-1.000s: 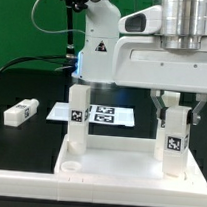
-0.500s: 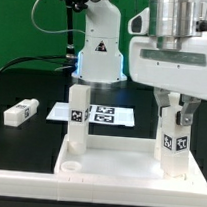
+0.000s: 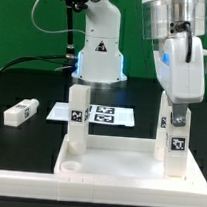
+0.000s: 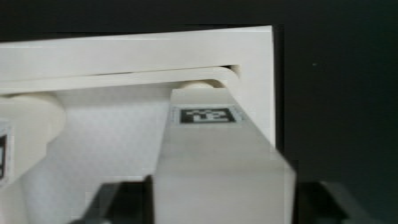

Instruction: Assemble desk

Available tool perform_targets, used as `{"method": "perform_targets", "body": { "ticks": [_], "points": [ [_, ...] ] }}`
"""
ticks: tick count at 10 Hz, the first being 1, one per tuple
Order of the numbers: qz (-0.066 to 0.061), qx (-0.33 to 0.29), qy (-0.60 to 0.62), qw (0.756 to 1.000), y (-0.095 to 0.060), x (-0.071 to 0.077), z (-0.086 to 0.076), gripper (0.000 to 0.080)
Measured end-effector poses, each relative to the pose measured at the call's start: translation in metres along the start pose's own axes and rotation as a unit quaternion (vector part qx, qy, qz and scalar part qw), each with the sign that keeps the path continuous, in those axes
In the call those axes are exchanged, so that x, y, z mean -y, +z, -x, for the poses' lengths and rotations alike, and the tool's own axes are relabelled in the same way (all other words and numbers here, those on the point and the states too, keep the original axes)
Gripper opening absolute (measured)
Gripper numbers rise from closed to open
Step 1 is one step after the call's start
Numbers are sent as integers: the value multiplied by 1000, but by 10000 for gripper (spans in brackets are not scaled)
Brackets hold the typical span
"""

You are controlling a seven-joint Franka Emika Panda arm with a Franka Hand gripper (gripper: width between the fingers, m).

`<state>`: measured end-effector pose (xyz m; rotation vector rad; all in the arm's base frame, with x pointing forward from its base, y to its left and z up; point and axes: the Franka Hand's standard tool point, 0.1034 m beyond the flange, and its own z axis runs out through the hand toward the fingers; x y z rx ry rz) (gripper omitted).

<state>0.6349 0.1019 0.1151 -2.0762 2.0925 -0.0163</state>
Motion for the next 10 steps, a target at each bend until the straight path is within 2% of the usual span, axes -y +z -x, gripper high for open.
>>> {"method": "perform_targets", "body": {
  "ticks": [1,2,3,4,5,8,9,10],
  "points": [
    [1,-1,-26,1000,0,0,0,506],
    [8,-1,-107,994,0,-2,1,617],
    [20,-12,-224,974,2,-2,6,617],
    [21,-10,-284,959,4,-2,9,643],
    [21,-10,-286,958,4,-2,7,648],
    [24,-12,-386,922,4,-2,5,649],
    [47,-23,-498,866,4,-3,4,649],
    [56,-29,-574,817,4,3,5,649]
  ]
}}
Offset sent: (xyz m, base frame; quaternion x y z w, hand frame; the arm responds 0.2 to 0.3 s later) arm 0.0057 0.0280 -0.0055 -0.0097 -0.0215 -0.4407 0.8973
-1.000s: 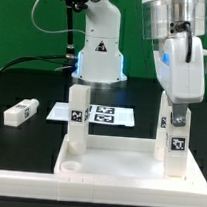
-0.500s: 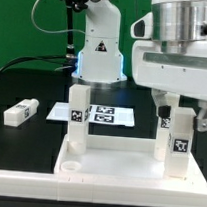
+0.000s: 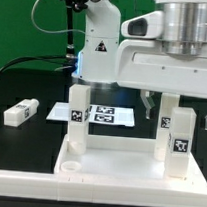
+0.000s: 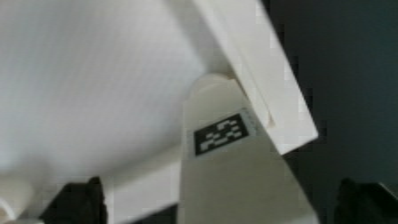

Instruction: Assemble desk

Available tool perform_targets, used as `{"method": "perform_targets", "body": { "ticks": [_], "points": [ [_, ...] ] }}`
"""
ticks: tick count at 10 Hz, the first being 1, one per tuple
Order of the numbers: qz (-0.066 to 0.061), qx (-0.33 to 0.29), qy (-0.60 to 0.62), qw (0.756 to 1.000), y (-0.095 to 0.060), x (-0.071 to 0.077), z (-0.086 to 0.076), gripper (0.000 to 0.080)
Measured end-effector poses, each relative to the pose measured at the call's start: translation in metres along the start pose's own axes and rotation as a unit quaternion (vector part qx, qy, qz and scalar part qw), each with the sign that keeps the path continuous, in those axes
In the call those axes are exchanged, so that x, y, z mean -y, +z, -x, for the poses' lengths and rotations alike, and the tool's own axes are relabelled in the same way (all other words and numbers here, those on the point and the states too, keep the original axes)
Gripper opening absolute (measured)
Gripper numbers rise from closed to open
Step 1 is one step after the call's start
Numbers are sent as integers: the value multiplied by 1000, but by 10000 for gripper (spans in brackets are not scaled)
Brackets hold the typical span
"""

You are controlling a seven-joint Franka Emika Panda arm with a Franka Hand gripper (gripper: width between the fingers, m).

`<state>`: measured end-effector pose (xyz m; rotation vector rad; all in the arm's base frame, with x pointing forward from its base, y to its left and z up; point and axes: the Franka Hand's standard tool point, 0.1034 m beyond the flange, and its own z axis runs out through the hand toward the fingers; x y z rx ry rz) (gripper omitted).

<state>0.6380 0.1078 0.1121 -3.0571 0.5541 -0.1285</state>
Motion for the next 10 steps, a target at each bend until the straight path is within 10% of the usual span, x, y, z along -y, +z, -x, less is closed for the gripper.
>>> {"method": "perform_targets", "body": {
  "ticks": [3,5,10],
  "points": [
    [0,1,22,1000,1,-1,1,622],
    [0,1,92,996,1,-1,1,287],
    [-5,2,361,932,2,3,4,289]
  ]
}}
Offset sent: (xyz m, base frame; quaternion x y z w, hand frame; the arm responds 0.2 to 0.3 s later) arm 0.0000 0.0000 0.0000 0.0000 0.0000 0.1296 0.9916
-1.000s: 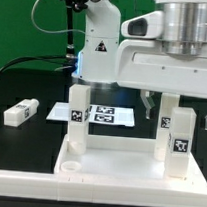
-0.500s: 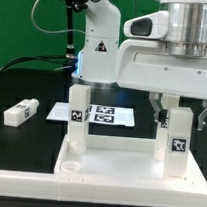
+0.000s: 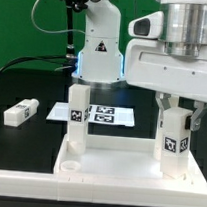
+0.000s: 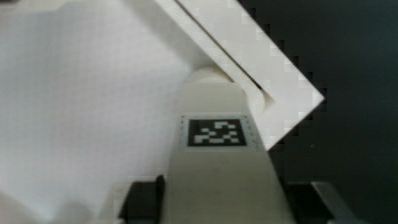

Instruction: Assemble desk

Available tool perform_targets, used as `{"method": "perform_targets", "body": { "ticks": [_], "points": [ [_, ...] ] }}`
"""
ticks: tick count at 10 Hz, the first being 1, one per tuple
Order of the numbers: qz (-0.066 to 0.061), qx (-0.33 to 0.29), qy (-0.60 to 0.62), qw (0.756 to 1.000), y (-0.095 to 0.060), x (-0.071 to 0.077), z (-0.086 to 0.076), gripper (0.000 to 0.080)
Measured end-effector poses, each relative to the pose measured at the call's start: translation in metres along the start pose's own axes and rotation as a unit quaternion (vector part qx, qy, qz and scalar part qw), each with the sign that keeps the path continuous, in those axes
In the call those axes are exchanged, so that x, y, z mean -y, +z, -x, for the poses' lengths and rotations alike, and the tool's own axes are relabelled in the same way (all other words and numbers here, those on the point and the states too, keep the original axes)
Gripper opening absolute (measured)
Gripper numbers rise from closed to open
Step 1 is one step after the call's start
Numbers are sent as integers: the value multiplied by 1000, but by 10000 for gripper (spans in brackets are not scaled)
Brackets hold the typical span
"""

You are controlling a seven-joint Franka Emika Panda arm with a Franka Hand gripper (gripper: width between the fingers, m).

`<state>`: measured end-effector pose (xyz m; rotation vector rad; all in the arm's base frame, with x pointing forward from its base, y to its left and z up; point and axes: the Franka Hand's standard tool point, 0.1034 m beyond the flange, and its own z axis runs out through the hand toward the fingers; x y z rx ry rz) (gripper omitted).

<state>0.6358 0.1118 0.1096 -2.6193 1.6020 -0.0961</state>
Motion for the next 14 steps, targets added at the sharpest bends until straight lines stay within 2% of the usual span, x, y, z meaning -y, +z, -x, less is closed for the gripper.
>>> {"method": "perform_targets", "body": {
  "ticks": [2,3,4,5,6,7,8,9,10,11,14],
  "points": [
    [-10,15,159,987,1,2,5,290],
    [-16,19,260,965,2,7,11,290],
    [-38,25,368,929,2,11,13,290],
    [-46,24,399,915,2,12,12,290],
    [-45,25,384,922,2,11,13,291],
    [-42,22,336,941,3,10,12,291],
    [-36,20,244,969,2,8,12,456],
    [-40,16,159,986,1,10,10,604],
    [-42,12,63,997,1,10,9,636],
    [-42,9,-7,999,1,9,7,636],
    [-42,4,-98,994,1,9,7,649]
  ]
}}
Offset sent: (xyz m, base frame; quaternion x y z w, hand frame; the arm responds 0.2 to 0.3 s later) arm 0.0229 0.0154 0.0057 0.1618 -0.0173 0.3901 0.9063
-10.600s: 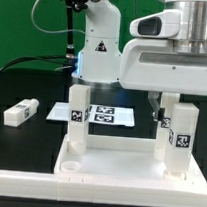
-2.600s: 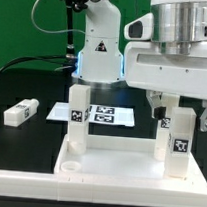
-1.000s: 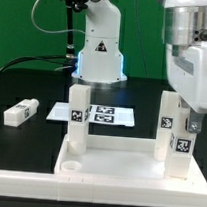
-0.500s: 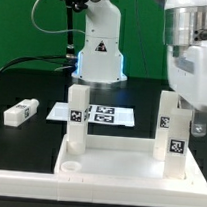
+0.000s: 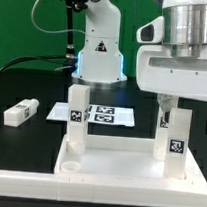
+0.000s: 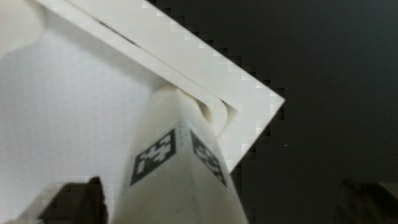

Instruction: Assemble desk

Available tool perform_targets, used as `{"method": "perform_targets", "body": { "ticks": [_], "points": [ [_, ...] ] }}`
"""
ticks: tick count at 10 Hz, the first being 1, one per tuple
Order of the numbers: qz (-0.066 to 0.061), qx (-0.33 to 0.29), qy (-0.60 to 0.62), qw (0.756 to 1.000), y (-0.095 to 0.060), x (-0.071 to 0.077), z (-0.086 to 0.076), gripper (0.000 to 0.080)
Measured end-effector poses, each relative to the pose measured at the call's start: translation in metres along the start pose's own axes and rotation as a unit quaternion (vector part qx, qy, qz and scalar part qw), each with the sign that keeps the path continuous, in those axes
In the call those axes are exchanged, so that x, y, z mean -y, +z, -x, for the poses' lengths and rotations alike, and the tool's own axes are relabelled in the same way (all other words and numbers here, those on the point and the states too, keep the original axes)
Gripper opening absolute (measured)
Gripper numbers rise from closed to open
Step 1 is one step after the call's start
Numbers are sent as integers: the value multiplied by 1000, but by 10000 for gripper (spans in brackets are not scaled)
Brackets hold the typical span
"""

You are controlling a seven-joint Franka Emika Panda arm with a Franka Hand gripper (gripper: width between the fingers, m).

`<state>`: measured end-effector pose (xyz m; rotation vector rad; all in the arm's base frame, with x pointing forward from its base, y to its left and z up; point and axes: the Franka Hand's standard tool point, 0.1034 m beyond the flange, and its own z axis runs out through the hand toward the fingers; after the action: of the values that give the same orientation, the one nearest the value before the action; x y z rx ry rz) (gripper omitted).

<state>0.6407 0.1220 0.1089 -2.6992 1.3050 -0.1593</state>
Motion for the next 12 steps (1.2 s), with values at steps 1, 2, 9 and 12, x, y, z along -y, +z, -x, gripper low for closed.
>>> {"method": "perform_targets", "body": {
  "ticks": [1,2,9,12],
  "points": [
    [1,-1,-41,999,0,-1,-2,649],
    [8,-8,-145,989,-1,-5,-10,649],
    [17,-17,-116,993,-1,-8,-14,289],
    [18,-19,48,998,-1,-12,-15,289]
  ]
}}
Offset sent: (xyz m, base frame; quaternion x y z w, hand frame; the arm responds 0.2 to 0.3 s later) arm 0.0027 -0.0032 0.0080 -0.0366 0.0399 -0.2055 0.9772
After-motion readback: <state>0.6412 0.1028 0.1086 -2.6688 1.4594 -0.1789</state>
